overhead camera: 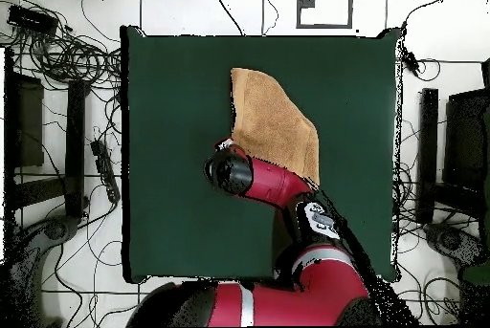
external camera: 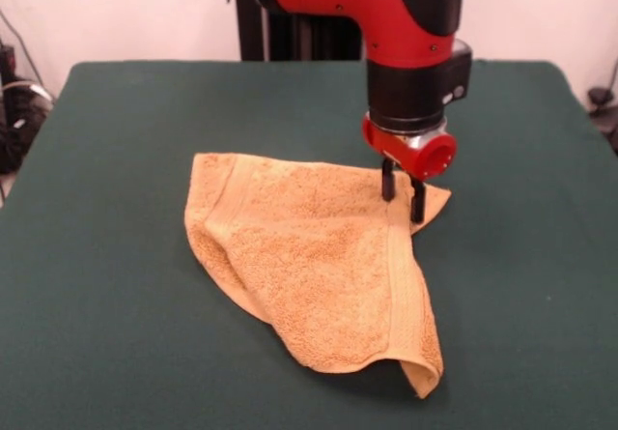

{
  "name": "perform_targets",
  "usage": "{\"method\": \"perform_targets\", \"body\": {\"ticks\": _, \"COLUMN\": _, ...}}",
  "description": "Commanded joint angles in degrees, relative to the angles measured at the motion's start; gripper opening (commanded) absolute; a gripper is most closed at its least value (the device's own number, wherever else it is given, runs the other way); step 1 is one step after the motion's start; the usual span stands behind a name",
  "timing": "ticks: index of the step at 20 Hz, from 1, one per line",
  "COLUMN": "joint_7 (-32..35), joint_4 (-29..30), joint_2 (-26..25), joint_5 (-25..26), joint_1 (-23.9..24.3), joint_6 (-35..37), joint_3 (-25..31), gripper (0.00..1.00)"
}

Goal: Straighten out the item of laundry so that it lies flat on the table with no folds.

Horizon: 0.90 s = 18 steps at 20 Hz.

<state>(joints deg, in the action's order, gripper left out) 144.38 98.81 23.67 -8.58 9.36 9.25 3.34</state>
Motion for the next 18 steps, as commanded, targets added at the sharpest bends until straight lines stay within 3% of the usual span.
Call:
{"method": "perform_targets", "body": {"ticks": 1, "joint_7": 7.01, "joint_4": 10.93, "joint_2": 1.02, "joint_5": -2.53, "joint_1": 2.64, "joint_6": 4.20, "joint_3": 10.67, "gripper": 1.00}}
{"method": "perform_targets", "body": {"ticks": 6, "joint_7": 6.00, "joint_4": 15.55, "joint_2": 4.54, "joint_5": -1.96, "joint_1": 5.48, "joint_6": 5.68, "joint_3": 13.71, "gripper": 1.00}}
{"method": "perform_targets", "body": {"ticks": 14, "joint_7": 7.57, "joint_4": 20.17, "joint_2": 8.54, "joint_5": -2.83, "joint_1": 5.53, "joint_6": 5.30, "joint_3": 15.71, "gripper": 1.00}}
{"method": "perform_targets", "body": {"ticks": 16, "joint_7": 6.70, "joint_4": 17.76, "joint_2": 9.23, "joint_5": -1.51, "joint_1": 2.60, "joint_6": 5.12, "joint_3": 11.06, "gripper": 1.00}}
{"method": "perform_targets", "body": {"ticks": 18, "joint_7": 8.64, "joint_4": 11.20, "joint_2": 9.81, "joint_5": -1.32, "joint_1": -7.05, "joint_6": 3.78, "joint_3": -3.85, "gripper": 1.00}}
